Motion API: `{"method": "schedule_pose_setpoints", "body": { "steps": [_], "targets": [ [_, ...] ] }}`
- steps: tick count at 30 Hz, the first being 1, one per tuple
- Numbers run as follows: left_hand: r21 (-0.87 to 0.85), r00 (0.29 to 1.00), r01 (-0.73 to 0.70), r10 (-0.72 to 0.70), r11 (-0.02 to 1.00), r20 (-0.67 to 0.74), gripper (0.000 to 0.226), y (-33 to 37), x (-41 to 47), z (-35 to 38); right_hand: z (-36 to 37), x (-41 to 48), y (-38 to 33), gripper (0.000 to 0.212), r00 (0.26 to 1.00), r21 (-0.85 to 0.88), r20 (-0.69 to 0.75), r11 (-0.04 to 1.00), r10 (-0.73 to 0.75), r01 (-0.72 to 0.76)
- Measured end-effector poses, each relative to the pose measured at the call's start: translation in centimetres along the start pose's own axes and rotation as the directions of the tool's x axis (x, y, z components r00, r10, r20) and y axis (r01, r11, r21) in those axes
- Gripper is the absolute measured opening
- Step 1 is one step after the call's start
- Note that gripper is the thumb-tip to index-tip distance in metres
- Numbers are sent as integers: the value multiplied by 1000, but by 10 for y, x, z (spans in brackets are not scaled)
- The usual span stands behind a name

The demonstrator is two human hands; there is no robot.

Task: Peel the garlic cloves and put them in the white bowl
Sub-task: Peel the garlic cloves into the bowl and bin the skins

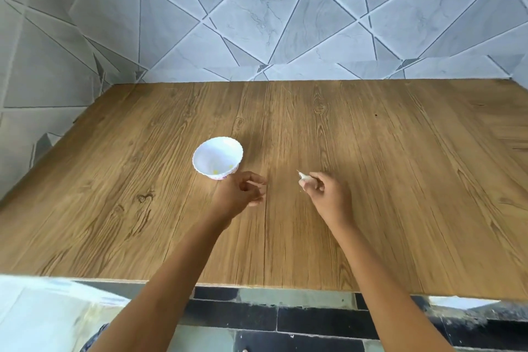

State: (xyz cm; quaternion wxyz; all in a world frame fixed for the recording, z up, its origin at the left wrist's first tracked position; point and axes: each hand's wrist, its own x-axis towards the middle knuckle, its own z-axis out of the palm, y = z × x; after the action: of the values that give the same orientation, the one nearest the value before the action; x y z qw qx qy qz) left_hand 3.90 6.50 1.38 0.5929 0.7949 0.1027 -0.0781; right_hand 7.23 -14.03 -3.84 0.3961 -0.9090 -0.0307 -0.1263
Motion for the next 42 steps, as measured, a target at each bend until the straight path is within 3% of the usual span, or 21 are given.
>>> {"method": "schedule_pose_setpoints", "body": {
  "steps": [3, 5, 9, 12, 16, 26, 29, 33, 42],
  "targets": [
    [22, 999, 41, -41, 999, 4, 12, -11, -18, -11, -4, -11, -4, 50, 991, -68, -108, 995, -77, 70],
    [44, 998, 53, -54, 998, 16, 10, -12, -29, -14, -8, -31, -14, 40, 955, -81, -225, 980, -194, 180],
    [148, 985, 132, -147, 980, 96, 9, -13, -36, -21, 11, -72, -32, 37, 934, -14, 12, 934, -356, 356],
    [180, 958, 221, -248, 958, 145, 7, -10, -34, -24, 31, -88, -33, 48, 923, -241, 181, 894, -340, 377],
    [229, 927, 276, -321, 934, 195, 5, -2, -26, -26, 35, -90, -34, 52, 926, -432, 213, 820, -312, 375],
    [576, 962, 105, -230, 810, 148, 7, 16, -10, -8, 32, -80, -39, 53, 935, -447, 242, 825, -259, 345],
    [553, 967, 32, -165, 832, 193, 11, 11, -22, -20, 33, -91, -49, 53, 934, -459, 249, 818, -256, 346],
    [422, 975, 48, -134, 906, 176, 11, 10, -26, -26, 29, -91, -45, 52, 937, -435, 254, 837, -240, 332],
    [409, 962, 68, -169, 910, 216, 4, 9, -23, -26, 28, -90, -48, 52, 939, -421, 270, 851, -215, 316]
  ]
}}
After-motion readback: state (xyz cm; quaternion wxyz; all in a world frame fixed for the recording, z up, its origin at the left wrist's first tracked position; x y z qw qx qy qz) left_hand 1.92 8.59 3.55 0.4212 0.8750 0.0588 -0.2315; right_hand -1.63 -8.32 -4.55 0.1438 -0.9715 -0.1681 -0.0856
